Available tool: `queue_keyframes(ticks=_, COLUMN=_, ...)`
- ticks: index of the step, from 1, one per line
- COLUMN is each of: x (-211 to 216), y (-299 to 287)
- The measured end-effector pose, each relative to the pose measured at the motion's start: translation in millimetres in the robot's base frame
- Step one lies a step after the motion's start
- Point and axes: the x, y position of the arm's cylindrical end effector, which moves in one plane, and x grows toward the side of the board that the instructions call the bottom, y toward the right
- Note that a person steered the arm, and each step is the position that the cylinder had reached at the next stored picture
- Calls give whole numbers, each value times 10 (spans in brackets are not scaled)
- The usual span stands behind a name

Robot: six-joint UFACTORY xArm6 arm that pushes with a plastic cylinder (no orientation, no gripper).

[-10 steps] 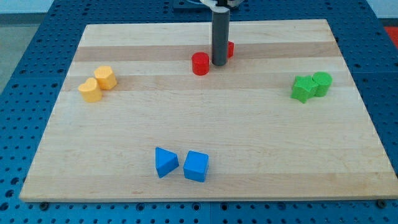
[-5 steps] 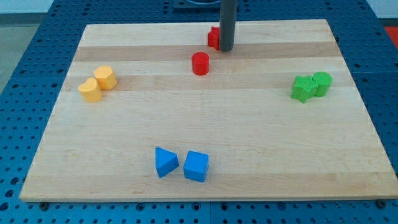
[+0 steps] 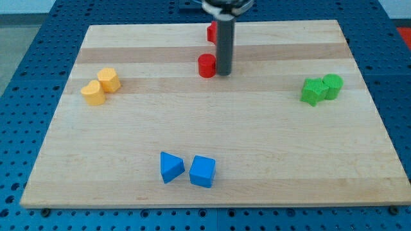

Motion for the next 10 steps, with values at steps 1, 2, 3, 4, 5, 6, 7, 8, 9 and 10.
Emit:
queue_keyframes(ticks=1, x=262, y=-457)
queue_keyframes(ticks=2, x=262, y=-440)
queue_keyframes(ticks=3, x=195, y=-95)
queue_keyframes(ticks=4, x=14, y=-46)
queue_keyframes(ticks=5, x=-19, y=-61)
queue_keyframes(ticks=6, x=-19, y=-62)
queue_keyframes(ticks=7, x=-27, y=-71)
queue_keyframes(ticks=8, x=-44, y=-79)
queue_keyframes(ticks=9, x=-125, y=-166)
queue_keyframes(ticks=10, x=-259, y=-242)
